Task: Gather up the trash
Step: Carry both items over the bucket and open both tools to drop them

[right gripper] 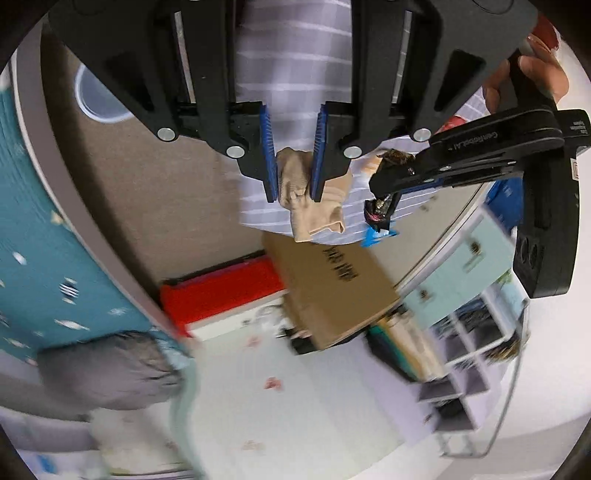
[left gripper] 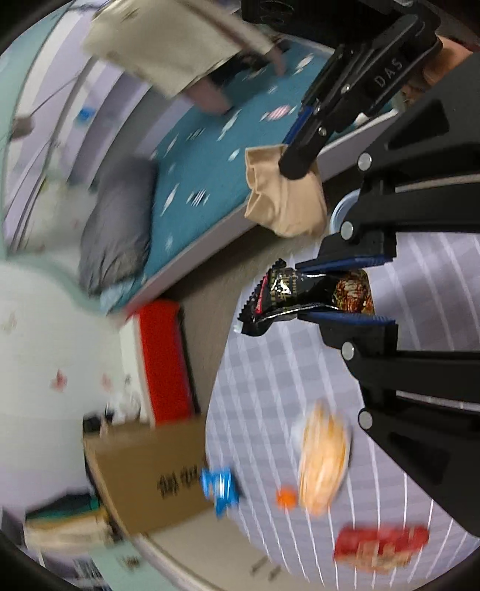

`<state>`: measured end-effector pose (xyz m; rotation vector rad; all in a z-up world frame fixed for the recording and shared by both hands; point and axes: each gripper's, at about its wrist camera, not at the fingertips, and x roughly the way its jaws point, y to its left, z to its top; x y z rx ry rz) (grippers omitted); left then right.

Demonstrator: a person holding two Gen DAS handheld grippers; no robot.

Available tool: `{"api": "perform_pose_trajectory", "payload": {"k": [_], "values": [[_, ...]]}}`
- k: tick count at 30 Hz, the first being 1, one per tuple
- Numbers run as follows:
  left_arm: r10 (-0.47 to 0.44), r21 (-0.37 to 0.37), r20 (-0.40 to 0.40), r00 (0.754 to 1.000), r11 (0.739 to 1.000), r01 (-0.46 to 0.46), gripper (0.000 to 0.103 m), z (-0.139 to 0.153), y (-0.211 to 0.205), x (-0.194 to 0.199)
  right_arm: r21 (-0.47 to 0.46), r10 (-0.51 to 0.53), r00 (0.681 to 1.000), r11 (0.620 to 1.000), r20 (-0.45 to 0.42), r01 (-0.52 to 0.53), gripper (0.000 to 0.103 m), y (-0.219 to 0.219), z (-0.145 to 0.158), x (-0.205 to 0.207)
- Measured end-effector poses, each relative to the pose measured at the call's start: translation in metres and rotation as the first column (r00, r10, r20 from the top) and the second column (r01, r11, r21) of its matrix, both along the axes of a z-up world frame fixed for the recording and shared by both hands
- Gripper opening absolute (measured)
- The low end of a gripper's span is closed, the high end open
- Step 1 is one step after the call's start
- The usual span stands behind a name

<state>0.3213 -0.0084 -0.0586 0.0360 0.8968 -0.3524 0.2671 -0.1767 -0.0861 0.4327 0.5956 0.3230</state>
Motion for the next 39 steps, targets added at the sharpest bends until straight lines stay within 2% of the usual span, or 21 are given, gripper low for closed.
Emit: {"api": "perform_pose_trajectory", "payload": {"k": [6, 9, 13, 16, 17, 18, 19, 21, 23, 29, 39], "values": [[-0.130, -0.052, -0.102, 0.986, 0.991, 0.125, 0.019, -0.053, -0.094, -0.003, 0.033, -0.187, 0.981, 0.982, -0.049, 0.188, 0.019, -0.080, -0.050, -0.041], [-0.159, -0.024, -0.136, 0.978, 0.987, 0.157, 0.019, -0.088, -0.133, -0.002, 0.026, -0.279, 0.956, 0.959, -0.092, 0.283, 0.019, -0.112, -0.082, -0.055], [-0.167, -0.023, -0.214, 0.963, 0.986, 0.166, 0.019, -0.134, -0.166, 0.007, 0.015, -0.367, 0.919, 0.928, -0.142, 0.372, 0.019, -0.142, -0.121, -0.062], [-0.171, 0.001, -0.259, 0.951, 0.984, 0.177, 0.019, -0.167, -0.182, 0.010, 0.029, -0.390, 0.898, 0.915, -0.204, 0.403, 0.023, -0.159, -0.153, -0.057], [-0.168, 0.017, -0.273, 0.947, 0.984, 0.180, 0.019, -0.180, -0.187, 0.013, 0.034, -0.398, 0.890, 0.909, -0.224, 0.415, 0.041, -0.164, -0.165, -0.054], [-0.166, 0.022, -0.285, 0.944, 0.983, 0.180, 0.019, -0.189, -0.191, 0.015, 0.035, -0.404, 0.878, 0.904, -0.257, 0.426, 0.069, -0.168, -0.183, -0.048], [-0.163, 0.025, -0.299, 0.940, 0.984, 0.178, 0.019, -0.197, -0.194, 0.016, 0.030, -0.416, 0.866, 0.897, -0.277, 0.440, 0.074, -0.167, -0.192, -0.045], [-0.149, 0.038, -0.330, 0.932, 0.985, 0.170, 0.020, -0.217, -0.198, 0.021, 0.010, -0.415, 0.838, 0.894, -0.353, 0.447, 0.074, -0.172, -0.223, -0.037], [-0.146, 0.053, -0.353, 0.924, 0.983, 0.175, 0.020, -0.233, -0.201, 0.024, 0.032, -0.407, 0.818, 0.888, -0.407, 0.458, 0.074, -0.176, -0.246, -0.041], [-0.138, 0.086, -0.416, 0.899, 0.978, 0.190, 0.020, -0.272, -0.206, 0.029, 0.040, -0.405, 0.800, 0.883, -0.444, 0.469, 0.074, -0.182, -0.268, -0.045], [-0.151, 0.104, -0.466, 0.872, 0.969, 0.223, 0.020, -0.297, -0.223, 0.029, 0.047, -0.432, 0.778, 0.862, -0.456, 0.506, 0.074, -0.195, -0.273, -0.057]]}}
